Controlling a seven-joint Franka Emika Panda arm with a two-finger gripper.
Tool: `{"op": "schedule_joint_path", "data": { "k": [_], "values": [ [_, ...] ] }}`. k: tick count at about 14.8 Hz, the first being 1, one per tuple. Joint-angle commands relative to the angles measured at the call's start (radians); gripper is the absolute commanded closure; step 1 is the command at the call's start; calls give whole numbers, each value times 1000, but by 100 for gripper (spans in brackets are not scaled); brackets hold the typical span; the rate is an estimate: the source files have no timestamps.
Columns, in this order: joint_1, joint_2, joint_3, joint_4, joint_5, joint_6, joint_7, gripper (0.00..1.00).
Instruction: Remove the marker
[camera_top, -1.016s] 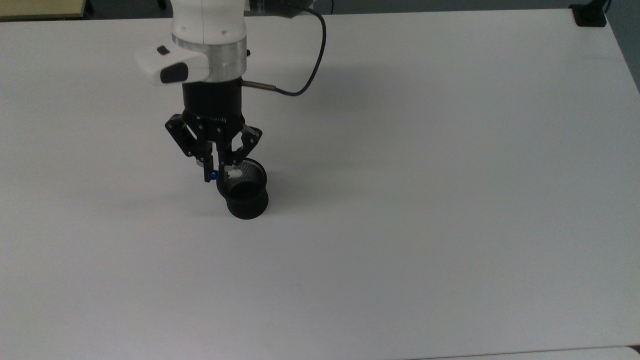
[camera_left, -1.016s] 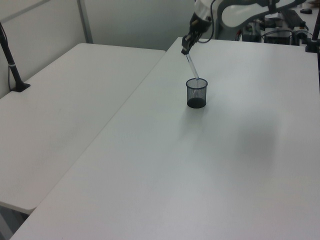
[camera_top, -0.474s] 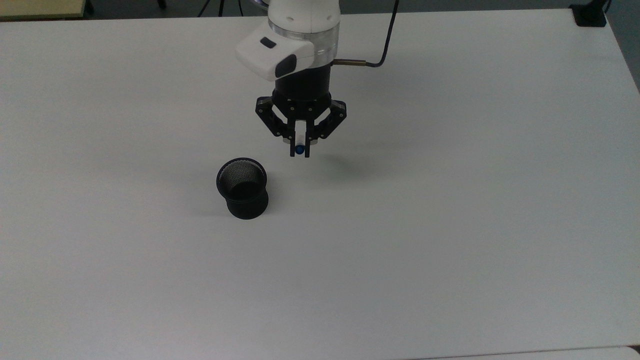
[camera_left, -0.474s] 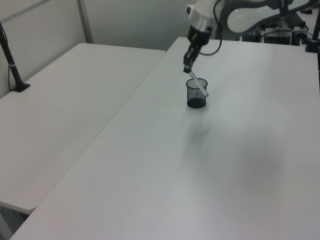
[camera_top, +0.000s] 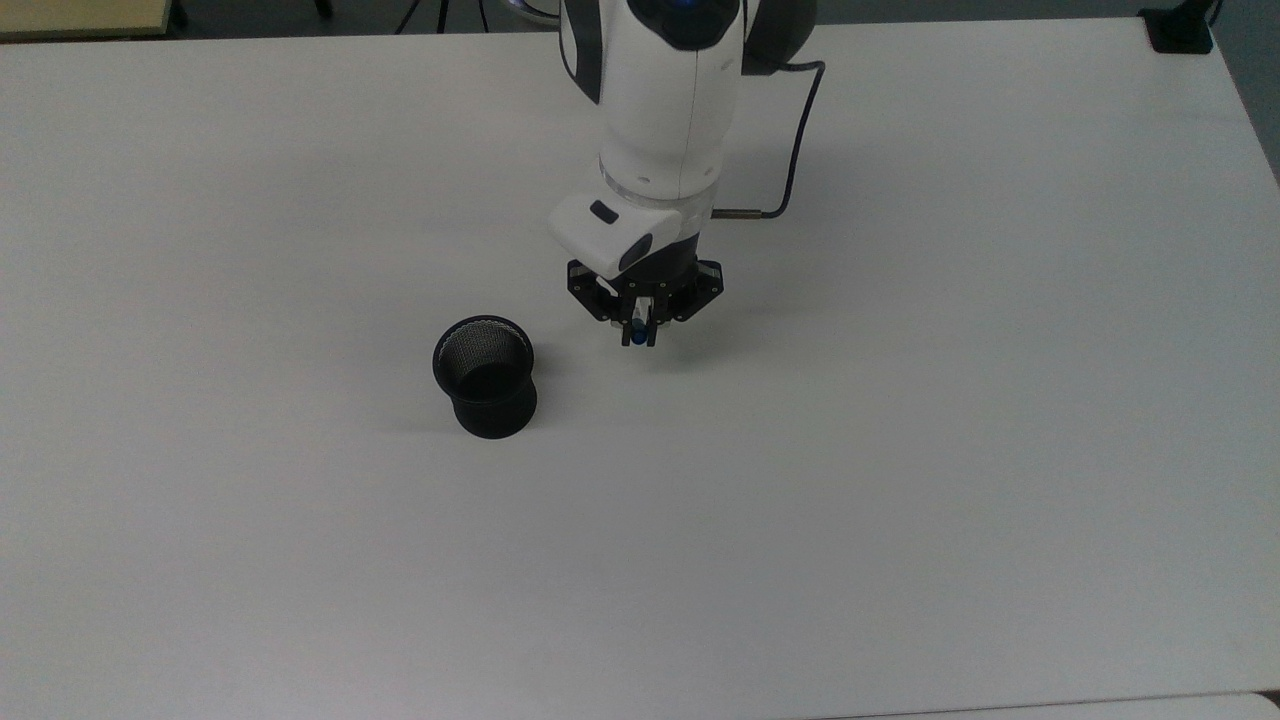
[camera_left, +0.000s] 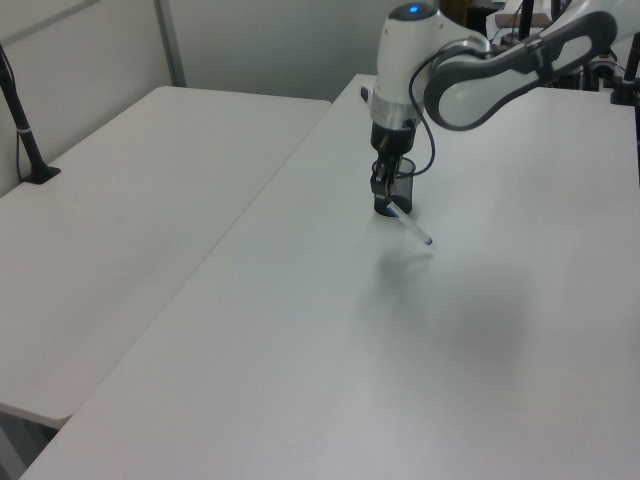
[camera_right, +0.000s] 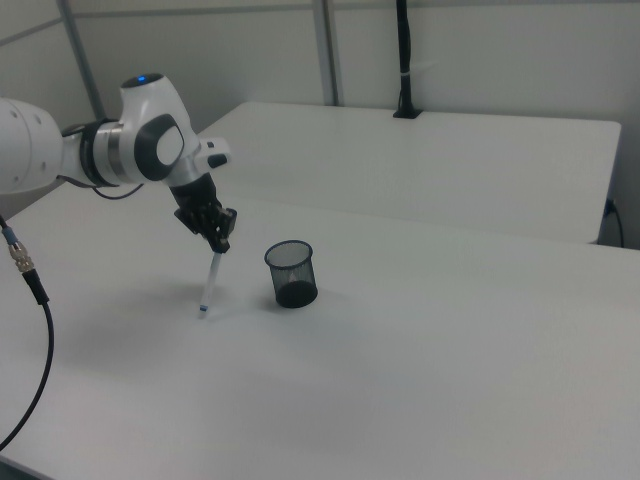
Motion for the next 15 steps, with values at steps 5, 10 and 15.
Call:
{"op": "schedule_joint_path", "data": {
  "k": [5, 10, 15],
  "values": [
    [18, 27, -10, 14, -23, 20, 24, 0],
    [27, -40, -11, 33, -19, -20, 22, 0],
    [20, -189, -11, 30, -11, -293, 11, 0]
  ]
}}
